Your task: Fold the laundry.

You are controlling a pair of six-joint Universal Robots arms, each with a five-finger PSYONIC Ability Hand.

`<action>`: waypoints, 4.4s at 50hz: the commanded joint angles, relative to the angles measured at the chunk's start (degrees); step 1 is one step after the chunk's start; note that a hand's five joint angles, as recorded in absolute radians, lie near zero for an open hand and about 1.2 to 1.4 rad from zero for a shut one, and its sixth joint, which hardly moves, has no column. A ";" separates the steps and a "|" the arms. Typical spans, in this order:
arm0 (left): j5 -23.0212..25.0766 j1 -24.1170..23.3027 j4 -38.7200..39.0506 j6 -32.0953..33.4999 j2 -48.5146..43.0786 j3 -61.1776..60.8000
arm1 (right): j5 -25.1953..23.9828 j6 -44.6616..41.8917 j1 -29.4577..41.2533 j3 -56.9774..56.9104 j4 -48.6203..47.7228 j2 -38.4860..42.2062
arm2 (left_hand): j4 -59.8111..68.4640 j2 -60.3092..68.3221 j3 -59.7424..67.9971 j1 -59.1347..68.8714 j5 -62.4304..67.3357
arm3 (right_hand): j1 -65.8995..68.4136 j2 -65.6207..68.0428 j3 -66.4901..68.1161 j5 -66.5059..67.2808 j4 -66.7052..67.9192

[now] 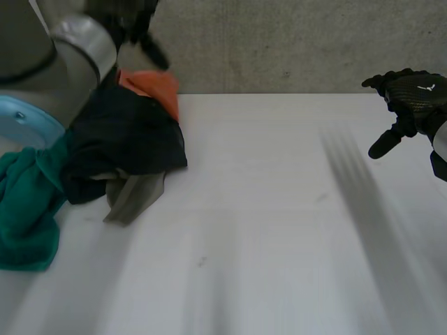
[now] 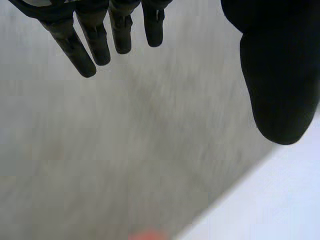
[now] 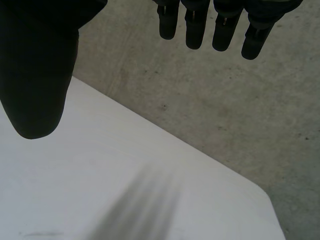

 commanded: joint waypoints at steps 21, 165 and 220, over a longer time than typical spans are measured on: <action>0.76 13.42 -0.46 27.10 -18.90 -3.16 | -1.80 -3.07 2.86 1.49 -0.12 4.50 | 65.17 64.82 64.73 66.37 64.25 | -2.12 -1.56 -1.49 -2.71 -1.55; -7.59 -3.46 -3.27 35.82 -25.42 15.13 | -2.33 -6.94 -4.78 -2.55 1.81 11.35 | 68.03 67.69 67.59 69.23 67.12 | -2.12 -1.56 -1.49 -2.71 -1.55; 1.81 -1.18 5.60 16.28 -2.36 -11.94 | -13.58 -11.68 2.68 13.08 7.53 -1.04 | -1.97 -2.31 -2.41 -0.77 -2.88 | -2.12 -1.56 -1.49 -2.71 -1.55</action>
